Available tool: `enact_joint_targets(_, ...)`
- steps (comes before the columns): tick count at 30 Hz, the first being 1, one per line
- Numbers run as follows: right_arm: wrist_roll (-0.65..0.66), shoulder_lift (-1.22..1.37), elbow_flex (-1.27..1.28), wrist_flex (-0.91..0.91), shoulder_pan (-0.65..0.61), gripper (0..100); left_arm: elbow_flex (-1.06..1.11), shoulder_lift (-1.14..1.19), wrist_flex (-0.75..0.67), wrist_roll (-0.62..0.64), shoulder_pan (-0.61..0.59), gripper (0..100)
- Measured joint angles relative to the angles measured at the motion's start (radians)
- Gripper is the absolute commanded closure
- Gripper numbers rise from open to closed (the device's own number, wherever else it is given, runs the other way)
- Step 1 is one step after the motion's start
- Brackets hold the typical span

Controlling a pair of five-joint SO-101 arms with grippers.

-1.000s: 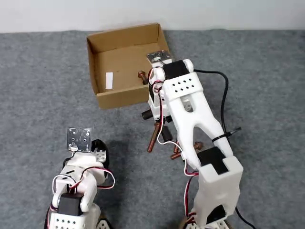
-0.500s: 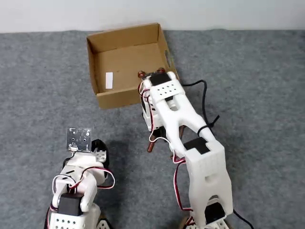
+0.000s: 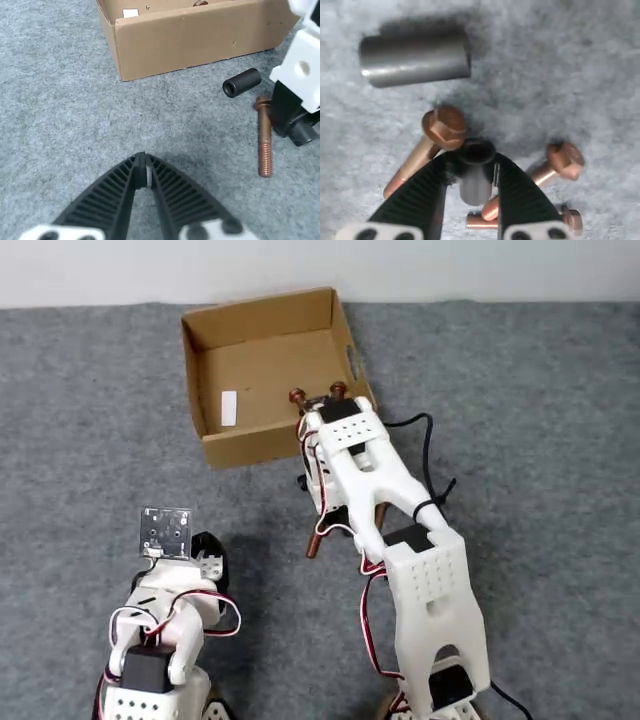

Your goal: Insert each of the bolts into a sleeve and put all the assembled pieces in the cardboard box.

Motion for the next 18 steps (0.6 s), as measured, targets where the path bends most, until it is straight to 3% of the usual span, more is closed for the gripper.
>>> enact_joint_targets(6,-0.005,-0.176,-0.002,0.074,-0.005,99.1,0.000,0.000,0.000,0.000,0.000,99)
enact_joint_targets(11,-0.118,-0.336,0.005,0.186,-0.011,99.1,0.000,0.000,0.000,0.000,0.000,99)
enact_joint_targets(18,-0.189,-0.669,0.221,0.186,-0.009,99.1,0.000,0.000,-0.009,0.000,0.000,99)
